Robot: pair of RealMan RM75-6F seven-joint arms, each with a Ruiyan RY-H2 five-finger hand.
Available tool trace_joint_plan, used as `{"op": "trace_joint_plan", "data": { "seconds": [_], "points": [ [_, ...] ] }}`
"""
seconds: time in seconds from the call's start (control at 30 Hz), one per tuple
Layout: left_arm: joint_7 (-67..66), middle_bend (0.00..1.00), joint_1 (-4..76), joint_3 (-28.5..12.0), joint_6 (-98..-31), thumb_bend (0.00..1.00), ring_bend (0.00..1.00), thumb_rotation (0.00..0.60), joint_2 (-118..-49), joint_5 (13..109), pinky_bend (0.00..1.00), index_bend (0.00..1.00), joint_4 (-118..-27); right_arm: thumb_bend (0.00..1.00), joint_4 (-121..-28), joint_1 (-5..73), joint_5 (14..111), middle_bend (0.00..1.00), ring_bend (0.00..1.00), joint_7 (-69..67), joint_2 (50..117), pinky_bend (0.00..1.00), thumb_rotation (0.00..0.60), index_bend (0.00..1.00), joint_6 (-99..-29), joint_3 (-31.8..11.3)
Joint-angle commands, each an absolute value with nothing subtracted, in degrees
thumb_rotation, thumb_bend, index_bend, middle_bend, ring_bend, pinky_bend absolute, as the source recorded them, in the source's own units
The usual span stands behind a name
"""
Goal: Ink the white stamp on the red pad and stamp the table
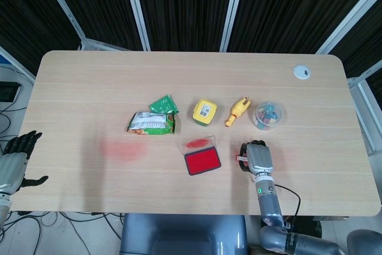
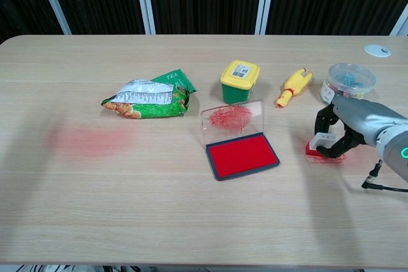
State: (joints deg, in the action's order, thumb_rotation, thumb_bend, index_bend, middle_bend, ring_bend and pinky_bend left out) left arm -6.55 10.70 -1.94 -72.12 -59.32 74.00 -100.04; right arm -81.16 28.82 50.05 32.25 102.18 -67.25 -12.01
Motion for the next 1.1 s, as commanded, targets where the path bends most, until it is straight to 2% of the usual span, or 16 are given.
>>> {"op": "trace_joint_plan", "data": {
  "seconds": [0.03,0.8,1.0,1.1],
  "points": [
    [-6.55,0.00,10.70,-1.95,-72.12,0.00,0.00,0.600,-59.33,73.98,0.00,0.00,-100.03,0.39,-81.29,28.94,49.96,0.44,0.25,32.46,102.12,0.21,0.600,0.57,-67.25,-12.12],
    [-6.68,0.00,10.83,-1.89,-71.65,0.00,0.00,0.600,-59.10,73.61,0.00,0.00,-100.32,0.39,-83.45,31.58,45.43,0.39,0.23,38.05,101.20,0.20,0.600,0.52,-66.84,-13.69],
    [-6.73,0.00,10.89,-1.89,-71.51,0.00,0.00,0.600,-59.07,73.47,0.00,0.00,-100.36,0.35,-84.07,32.25,43.84,0.35,0.21,39.64,100.86,0.20,0.600,0.48,-66.86,-13.71],
    [-6.75,0.00,10.90,-1.92,-71.50,0.00,0.00,0.600,-59.07,73.37,0.00,0.00,-100.39,0.31,-84.43,32.51,43.25,0.29,0.19,40.10,100.70,0.20,0.600,0.42,-66.97,-13.75]
  ]
}}
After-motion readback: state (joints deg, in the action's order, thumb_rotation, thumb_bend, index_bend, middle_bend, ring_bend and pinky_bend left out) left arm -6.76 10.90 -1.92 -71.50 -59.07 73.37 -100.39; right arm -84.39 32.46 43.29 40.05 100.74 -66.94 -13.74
